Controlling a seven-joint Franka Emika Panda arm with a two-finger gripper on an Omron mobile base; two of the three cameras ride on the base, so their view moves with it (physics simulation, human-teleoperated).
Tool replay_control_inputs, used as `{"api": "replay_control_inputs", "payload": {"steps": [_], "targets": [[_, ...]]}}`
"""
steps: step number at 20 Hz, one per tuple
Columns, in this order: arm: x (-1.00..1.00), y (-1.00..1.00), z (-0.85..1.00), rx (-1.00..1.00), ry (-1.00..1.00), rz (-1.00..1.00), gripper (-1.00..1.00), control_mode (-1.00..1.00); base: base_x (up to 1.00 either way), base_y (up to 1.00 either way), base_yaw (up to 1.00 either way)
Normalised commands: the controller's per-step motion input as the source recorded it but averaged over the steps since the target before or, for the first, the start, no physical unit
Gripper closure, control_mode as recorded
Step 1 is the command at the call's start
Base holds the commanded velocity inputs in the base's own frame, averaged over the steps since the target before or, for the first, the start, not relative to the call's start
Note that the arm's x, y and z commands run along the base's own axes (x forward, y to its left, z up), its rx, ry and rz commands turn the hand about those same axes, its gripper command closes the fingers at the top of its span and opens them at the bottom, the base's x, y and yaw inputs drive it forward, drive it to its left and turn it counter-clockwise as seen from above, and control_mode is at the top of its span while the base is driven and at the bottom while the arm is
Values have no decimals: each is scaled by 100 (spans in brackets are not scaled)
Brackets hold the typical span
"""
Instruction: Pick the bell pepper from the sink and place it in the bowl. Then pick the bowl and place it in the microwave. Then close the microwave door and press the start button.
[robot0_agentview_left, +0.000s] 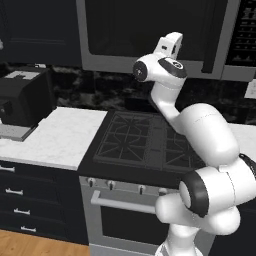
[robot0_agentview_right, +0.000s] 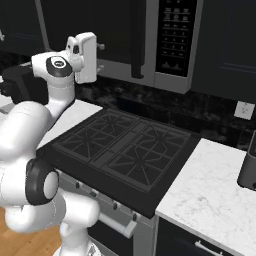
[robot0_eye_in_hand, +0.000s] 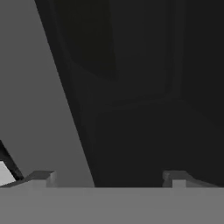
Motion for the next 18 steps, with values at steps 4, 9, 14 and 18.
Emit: {"api": "replay_control_inputs", "payload": {"steps": [4, 9, 14, 18], "targets": [[-71, 12, 34, -12, 1, 7, -100, -100, 0, 0, 0], [-57, 2, 33, 18, -4, -1, -100, -100, 0, 0, 0], [-81, 0, 8, 55, -17, -17, -100, -100, 0, 0, 0], [-62, 4, 1, 40, -31, -11, -100, -100, 0, 0, 0]]}}
